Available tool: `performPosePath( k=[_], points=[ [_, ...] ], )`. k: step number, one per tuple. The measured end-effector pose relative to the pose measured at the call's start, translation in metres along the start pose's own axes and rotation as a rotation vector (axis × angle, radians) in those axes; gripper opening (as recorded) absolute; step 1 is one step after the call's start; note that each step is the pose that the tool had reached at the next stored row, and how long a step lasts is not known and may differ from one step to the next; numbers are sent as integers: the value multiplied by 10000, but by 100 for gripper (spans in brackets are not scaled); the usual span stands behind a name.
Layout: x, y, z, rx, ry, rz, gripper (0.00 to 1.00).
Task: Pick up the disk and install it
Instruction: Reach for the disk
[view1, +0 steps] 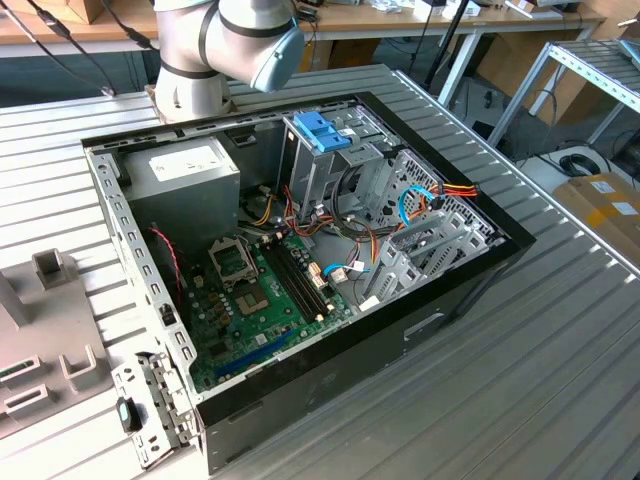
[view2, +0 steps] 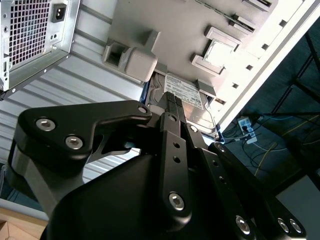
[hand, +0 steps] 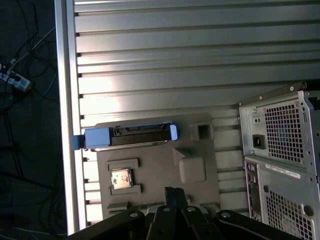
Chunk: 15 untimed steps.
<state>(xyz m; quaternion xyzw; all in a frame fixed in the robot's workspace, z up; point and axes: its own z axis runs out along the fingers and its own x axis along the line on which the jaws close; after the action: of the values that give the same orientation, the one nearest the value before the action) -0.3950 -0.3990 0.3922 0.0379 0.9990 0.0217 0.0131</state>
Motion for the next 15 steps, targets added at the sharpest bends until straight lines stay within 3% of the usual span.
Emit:
performPosePath(
  k=[15],
  points=[
    [64,-5,-1,0,0,0,11]
  ],
)
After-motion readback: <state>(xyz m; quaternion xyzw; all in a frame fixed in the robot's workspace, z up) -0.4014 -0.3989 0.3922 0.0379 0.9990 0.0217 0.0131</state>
